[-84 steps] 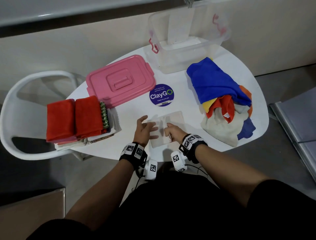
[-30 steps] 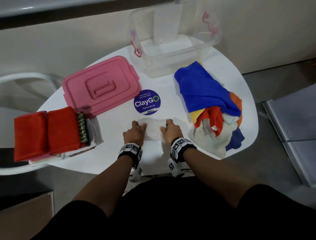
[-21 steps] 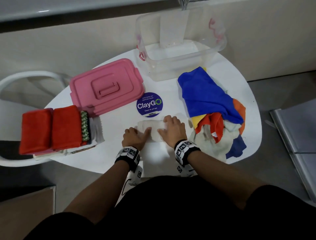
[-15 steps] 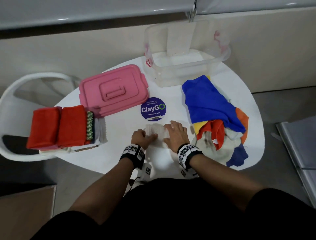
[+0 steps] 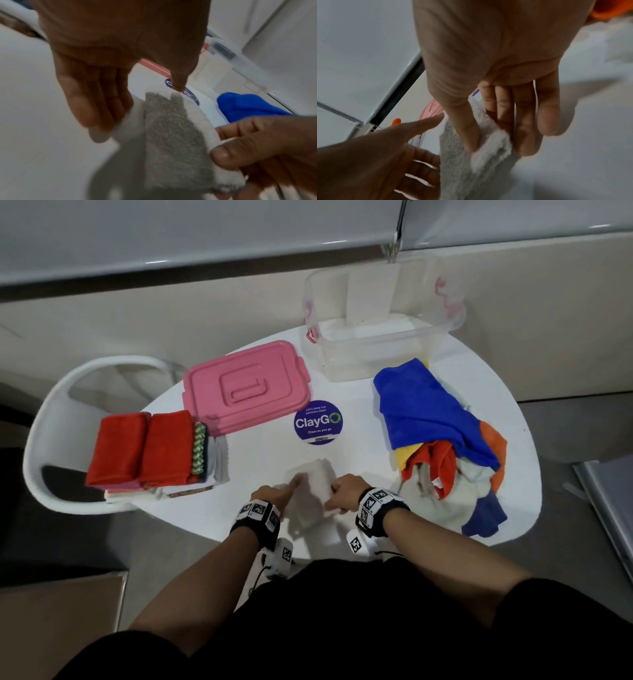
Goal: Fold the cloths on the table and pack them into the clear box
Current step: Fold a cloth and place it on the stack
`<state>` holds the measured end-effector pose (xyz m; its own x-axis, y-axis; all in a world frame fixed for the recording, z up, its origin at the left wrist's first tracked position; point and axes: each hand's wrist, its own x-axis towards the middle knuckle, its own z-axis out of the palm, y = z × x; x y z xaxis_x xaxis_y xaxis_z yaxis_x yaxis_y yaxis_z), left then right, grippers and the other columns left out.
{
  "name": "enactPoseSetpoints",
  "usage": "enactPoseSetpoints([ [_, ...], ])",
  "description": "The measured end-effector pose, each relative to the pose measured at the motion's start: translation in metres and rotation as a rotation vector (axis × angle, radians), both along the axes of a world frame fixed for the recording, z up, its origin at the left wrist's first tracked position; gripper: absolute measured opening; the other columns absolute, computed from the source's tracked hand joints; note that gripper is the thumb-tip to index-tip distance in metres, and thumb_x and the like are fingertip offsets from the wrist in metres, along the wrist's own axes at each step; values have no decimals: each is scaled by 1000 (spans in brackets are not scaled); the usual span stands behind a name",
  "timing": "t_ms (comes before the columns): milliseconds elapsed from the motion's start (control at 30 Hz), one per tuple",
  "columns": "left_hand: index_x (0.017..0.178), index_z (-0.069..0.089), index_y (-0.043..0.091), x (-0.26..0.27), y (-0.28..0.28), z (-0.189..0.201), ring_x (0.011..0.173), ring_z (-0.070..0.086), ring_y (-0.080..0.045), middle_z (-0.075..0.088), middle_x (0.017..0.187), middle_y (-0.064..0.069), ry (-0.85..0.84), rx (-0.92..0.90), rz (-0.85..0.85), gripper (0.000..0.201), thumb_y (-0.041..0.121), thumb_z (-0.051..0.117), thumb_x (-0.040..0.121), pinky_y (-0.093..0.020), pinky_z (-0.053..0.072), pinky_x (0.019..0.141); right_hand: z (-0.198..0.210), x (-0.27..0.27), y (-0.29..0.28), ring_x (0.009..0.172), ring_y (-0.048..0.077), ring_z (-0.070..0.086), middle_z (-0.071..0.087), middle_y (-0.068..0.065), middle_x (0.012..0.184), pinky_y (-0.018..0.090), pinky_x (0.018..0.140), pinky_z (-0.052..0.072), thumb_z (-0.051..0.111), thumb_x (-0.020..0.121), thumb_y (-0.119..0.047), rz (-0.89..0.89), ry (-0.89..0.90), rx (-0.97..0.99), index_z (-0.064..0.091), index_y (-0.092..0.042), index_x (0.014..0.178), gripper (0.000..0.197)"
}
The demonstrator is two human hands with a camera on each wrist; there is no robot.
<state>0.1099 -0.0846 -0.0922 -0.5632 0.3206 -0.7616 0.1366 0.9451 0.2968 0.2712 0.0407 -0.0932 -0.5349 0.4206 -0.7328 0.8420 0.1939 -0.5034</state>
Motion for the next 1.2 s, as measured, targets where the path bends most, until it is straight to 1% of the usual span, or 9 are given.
enactPoseSetpoints([
  [100, 71, 66, 16, 3, -9, -10, 77, 70, -26, 71, 70, -2, -96, 76, -20, 84, 94, 61, 44, -36, 58, 76, -5, -3, -14, 66, 18, 71, 73, 8, 78, 20, 51, 45, 74, 81, -30, -28, 25, -53, 68, -7, 85, 24],
  [267, 77, 48, 19, 14, -11, -8, 67, 52, -17, 54, 72, 2, -76, 315, 48, 47, 47, 84, 69, -30, 42, 58, -8, -2, -21, 76, 23, 71, 71, 8, 85, 22, 55, 48, 72, 83, -19, -46, 75, -198, 62, -11, 97, 19],
  [433, 100, 47, 16, 5, -22, 10, 82, 67, -27, 69, 99, -14, -336, 607, 467, 45, 15, 84, 74, -39, 57, 63, 12, -20, -23, 69, 21, 60, 61, 5, 78, 28, 62, 50, 65, 88, -23, -620, 243, -664, 59, -15, 90, 10],
  [533, 111, 46, 18, -13, -34, 24, 92, 68, -32, 68, 110, -18, -439, 699, 564, 53, 13, 83, 74, -48, 58, 72, 25, -45, -31, 90, 31, 64, 67, 13, 95, 41, 82, 53, 62, 92, -36, -675, 302, -774, 64, -10, 102, 28],
  [600, 120, 44, 17, -28, -41, 27, 91, 68, -32, 68, 109, -17, -434, 711, 568, 53, 14, 79, 81, -44, 58, 64, 33, -65, -39, 90, 32, 64, 66, 17, 103, 42, 79, 54, 64, 93, -31, -642, 320, -714, 62, -4, 108, 30],
  [667, 126, 44, 15, -49, -48, 31, 84, 67, -29, 68, 103, -12, -359, 715, 540, 54, 24, 76, 84, -41, 57, 59, 39, -90, -47, 83, 28, 65, 67, 17, 104, 38, 72, 56, 66, 93, -22, -609, 367, -608, 61, -1, 111, 28],
  [800, 129, 43, 25, -106, -64, 47, 87, 65, -22, 64, 106, -6, 36, 751, 314, 55, 44, 69, 84, -39, 57, 77, 57, -150, -62, 86, 26, 67, 68, 15, 108, 40, 77, 58, 69, 90, -19, -561, 484, -431, 62, -9, 107, 20],
  [933, 128, 43, 19, -162, -75, 75, 80, 66, -20, 64, 100, -3, 286, 819, 237, 39, 25, 62, 94, -33, 55, 73, 73, -217, -76, 107, 31, 65, 64, 11, 120, 51, 93, 54, 76, 83, -15, -585, 576, -353, 53, -15, 120, 43],
  [1200, 114, 57, 12, -245, -94, 83, 81, 60, -26, 62, 83, 0, 572, 717, 98, 24, 24, 60, 93, -34, 46, 73, 81, -317, -103, 108, 22, 58, 57, 6, 119, 36, 88, 51, 72, 84, -1, -544, 604, -245, 43, -3, 136, 59],
])
